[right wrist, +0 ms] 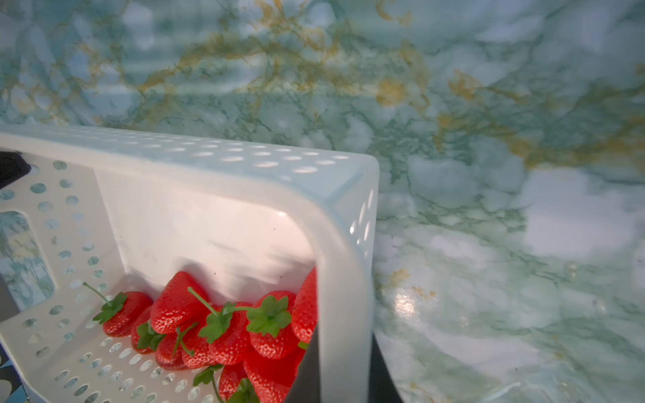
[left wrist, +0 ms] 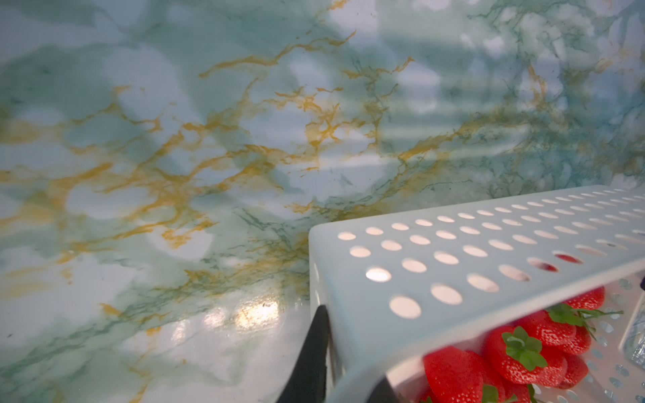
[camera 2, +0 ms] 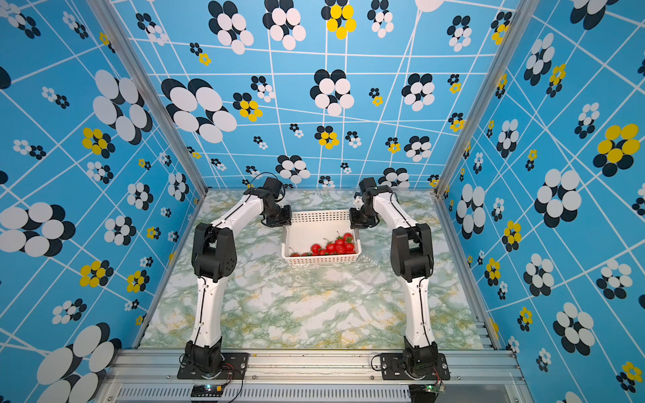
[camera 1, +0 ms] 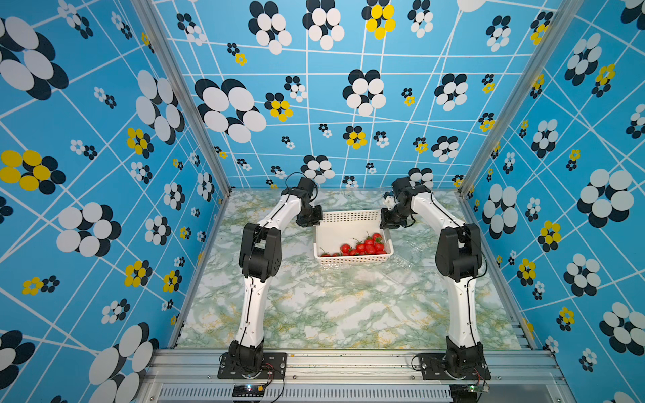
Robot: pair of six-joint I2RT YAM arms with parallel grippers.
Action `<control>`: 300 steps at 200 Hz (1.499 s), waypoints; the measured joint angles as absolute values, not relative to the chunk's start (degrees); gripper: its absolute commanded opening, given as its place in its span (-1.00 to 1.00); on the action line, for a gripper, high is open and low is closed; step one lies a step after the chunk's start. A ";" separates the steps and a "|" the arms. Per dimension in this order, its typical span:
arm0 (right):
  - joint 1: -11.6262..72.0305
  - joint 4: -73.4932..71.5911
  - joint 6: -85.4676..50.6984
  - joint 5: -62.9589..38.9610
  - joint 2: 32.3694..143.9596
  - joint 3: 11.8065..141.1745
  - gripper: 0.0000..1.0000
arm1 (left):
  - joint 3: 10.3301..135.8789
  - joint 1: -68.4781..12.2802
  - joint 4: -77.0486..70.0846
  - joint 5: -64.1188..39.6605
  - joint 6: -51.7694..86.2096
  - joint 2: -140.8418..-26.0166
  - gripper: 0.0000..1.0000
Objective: Pack strawberries into containers
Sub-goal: Move the packing box to the center of the board, then place the basket at the center of the board.
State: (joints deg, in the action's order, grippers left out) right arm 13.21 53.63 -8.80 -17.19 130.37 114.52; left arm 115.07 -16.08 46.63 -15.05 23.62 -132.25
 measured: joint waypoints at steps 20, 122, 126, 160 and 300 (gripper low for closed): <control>13.21 53.23 -9.34 -17.21 128.90 111.85 -1.00 | 113.06 -16.34 45.98 -15.31 24.58 -131.33 -0.62; 13.47 52.64 -10.61 -18.17 128.53 110.67 -0.26 | 111.81 -16.86 45.63 -17.28 26.35 -130.69 -0.17; 13.56 52.53 -10.92 -18.35 128.53 110.76 -0.23 | 111.81 -16.88 45.63 -17.43 26.15 -130.69 -0.16; 14.04 51.79 -11.16 -18.37 128.53 111.44 0.05 | 111.81 -17.02 45.58 -17.65 26.39 -130.69 -0.15; 14.72 49.56 -11.38 -16.27 128.53 112.44 0.37 | 110.96 -17.87 44.56 -16.69 27.05 -128.51 0.35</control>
